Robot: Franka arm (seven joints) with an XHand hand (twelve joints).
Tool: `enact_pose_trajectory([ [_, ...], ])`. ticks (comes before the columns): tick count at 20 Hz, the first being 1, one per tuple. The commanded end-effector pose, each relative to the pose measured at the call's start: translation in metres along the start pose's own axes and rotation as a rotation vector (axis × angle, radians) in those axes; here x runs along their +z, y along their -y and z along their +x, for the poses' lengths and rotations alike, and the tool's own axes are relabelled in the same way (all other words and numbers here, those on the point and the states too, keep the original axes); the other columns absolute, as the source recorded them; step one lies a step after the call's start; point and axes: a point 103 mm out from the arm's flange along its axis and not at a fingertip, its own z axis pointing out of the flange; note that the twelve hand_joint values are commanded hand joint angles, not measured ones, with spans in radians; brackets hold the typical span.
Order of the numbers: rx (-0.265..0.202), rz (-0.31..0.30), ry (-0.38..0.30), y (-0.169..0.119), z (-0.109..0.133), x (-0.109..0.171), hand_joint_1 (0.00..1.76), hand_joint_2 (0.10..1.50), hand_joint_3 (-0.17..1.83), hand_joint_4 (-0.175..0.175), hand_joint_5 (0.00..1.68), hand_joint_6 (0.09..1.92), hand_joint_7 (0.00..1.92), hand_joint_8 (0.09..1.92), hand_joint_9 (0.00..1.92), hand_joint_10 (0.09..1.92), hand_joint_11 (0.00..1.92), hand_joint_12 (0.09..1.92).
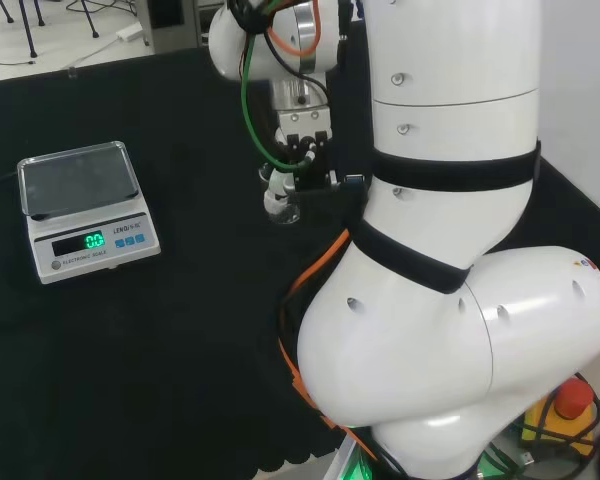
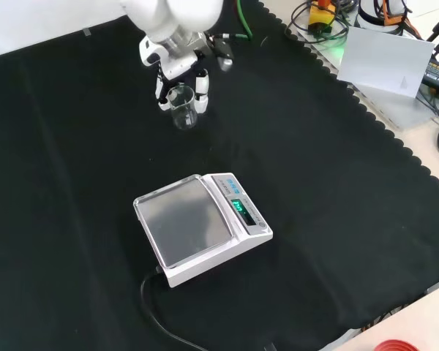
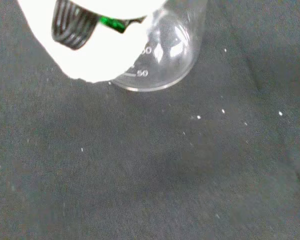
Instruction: Pick up the beaker.
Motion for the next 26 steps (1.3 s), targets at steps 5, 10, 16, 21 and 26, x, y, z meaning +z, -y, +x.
enact_pose_trajectory([
  [5, 0.074, -0.246, -0.087, -0.005, 0.016, 0.013, 1.23, 0.53, 0.74, -0.173, 1.54, 0.19, 1.39, 0.96, 1.69, 0.27, 1.71, 0.49],
  [10, 0.047, -0.303, -0.102, 0.015, 0.008, -0.023, 1.23, 0.51, 0.76, -0.175, 1.55, 0.17, 1.40, 0.97, 1.71, 0.25, 1.72, 0.46],
  [16, 0.017, -0.345, -0.106, 0.036, 0.011, -0.066, 1.23, 0.51, 0.77, -0.175, 1.56, 0.17, 1.41, 0.97, 1.71, 0.25, 1.72, 0.46],
  [21, -0.054, -0.374, -0.099, 0.049, 0.037, -0.096, 1.23, 0.51, 0.77, -0.175, 1.56, 0.17, 1.41, 0.97, 1.71, 0.24, 1.72, 0.45],
  [26, -0.129, -0.392, -0.081, 0.055, 0.076, -0.118, 1.23, 0.51, 0.77, -0.175, 1.56, 0.17, 1.41, 0.98, 1.72, 0.24, 1.72, 0.45],
])
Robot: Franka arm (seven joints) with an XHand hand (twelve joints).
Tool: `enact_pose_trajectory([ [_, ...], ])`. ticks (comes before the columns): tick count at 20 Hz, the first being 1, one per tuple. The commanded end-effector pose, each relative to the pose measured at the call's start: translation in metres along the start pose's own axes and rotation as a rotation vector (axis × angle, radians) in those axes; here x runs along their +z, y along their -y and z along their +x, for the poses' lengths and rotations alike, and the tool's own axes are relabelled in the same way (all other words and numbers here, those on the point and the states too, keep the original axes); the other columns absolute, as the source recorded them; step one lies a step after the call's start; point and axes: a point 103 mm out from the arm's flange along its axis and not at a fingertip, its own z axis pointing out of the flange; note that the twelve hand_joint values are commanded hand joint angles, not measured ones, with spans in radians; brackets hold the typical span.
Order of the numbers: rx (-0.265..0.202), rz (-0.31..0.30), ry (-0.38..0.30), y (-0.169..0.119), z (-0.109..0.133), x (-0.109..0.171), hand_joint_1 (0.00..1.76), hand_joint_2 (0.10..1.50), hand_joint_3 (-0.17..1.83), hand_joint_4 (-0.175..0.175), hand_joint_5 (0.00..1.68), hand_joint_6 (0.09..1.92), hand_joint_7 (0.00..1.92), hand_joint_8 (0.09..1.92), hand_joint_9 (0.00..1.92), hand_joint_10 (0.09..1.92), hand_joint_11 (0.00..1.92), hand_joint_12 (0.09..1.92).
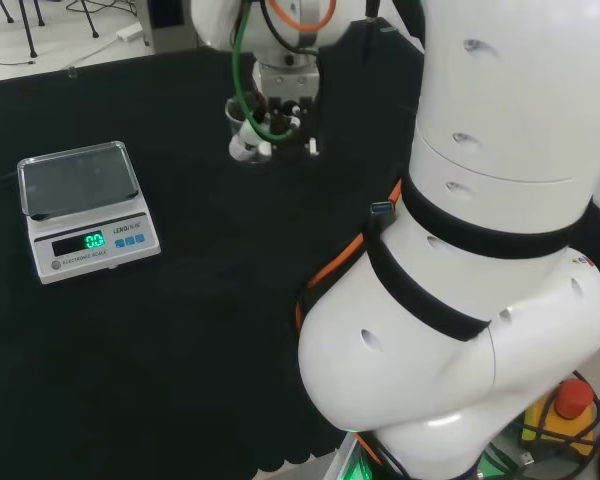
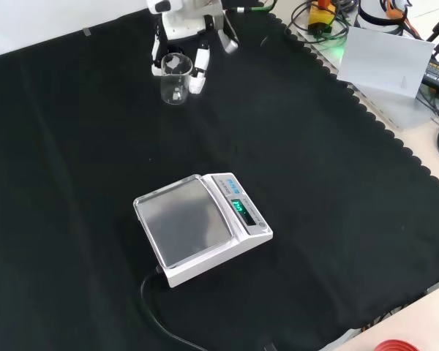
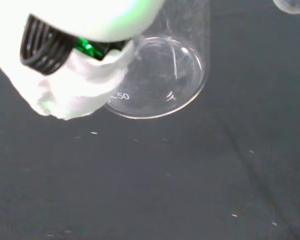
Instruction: Pick up the beaker.
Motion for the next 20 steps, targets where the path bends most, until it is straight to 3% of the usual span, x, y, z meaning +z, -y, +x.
enact_pose_trajectory([
  [1, -0.112, -0.010, 0.003, 0.000, 0.055, -0.024, 1.23, 0.51, 0.77, -0.175, 1.56, 0.17, 1.41, 0.98, 1.72, 0.24, 1.72, 0.45],
  [8, -0.206, -0.004, 0.010, -0.012, 0.118, -0.028, 1.23, 0.51, 0.77, -0.175, 1.56, 0.17, 1.41, 0.98, 1.73, 0.24, 1.72, 0.45],
  [20, -0.414, 0.034, 0.026, -0.057, 0.256, -0.011, 1.23, 0.51, 0.76, -0.175, 1.56, 0.16, 1.41, 0.98, 1.74, 0.24, 1.72, 0.44],
])
